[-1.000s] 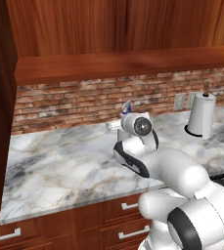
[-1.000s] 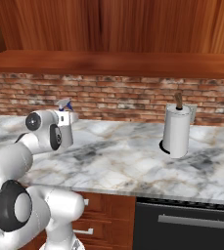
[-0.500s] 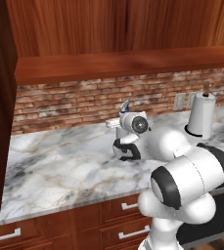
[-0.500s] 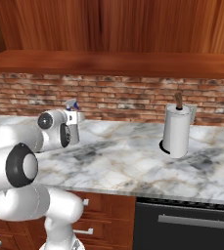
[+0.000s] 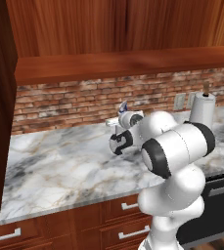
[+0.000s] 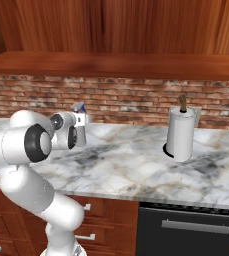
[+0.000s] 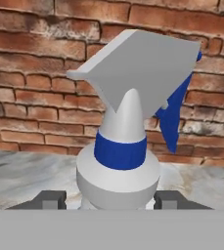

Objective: Move the cutting board and knife to the sink. Then move spray from the cabinet to the counter.

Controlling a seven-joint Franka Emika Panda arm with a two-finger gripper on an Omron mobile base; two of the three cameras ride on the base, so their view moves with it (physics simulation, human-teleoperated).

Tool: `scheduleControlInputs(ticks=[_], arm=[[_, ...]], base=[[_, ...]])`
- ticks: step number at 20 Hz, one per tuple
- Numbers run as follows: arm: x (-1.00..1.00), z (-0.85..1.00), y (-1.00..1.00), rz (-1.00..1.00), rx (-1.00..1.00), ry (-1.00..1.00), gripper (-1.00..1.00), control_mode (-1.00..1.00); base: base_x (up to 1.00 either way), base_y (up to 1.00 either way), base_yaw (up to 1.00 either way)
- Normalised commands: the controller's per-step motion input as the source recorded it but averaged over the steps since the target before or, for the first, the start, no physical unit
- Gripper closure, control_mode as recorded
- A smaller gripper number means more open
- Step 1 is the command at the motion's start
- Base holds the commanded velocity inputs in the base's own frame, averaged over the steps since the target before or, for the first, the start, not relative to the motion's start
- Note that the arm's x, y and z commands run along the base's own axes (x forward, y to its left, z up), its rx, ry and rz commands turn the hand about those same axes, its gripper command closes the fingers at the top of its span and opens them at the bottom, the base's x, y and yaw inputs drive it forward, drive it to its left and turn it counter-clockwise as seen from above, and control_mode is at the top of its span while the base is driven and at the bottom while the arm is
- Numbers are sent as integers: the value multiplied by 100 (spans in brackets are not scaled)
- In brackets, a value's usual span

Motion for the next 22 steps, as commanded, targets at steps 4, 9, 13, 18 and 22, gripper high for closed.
scheduleControlInputs(ticks=[4,9,13,18,22], arm=[[39,-35,0,0,0,3,100,-100],[31,-34,0,0,0,2,100,-100],[15,-31,0,0,0,0,100,-100],[2,-27,0,0,0,1,100,-100],[0,-18,0,0,0,2,100,-100]], base=[[0,0,0],[0,0,0],[0,0,0],[0,0,0],[0,0,0]])
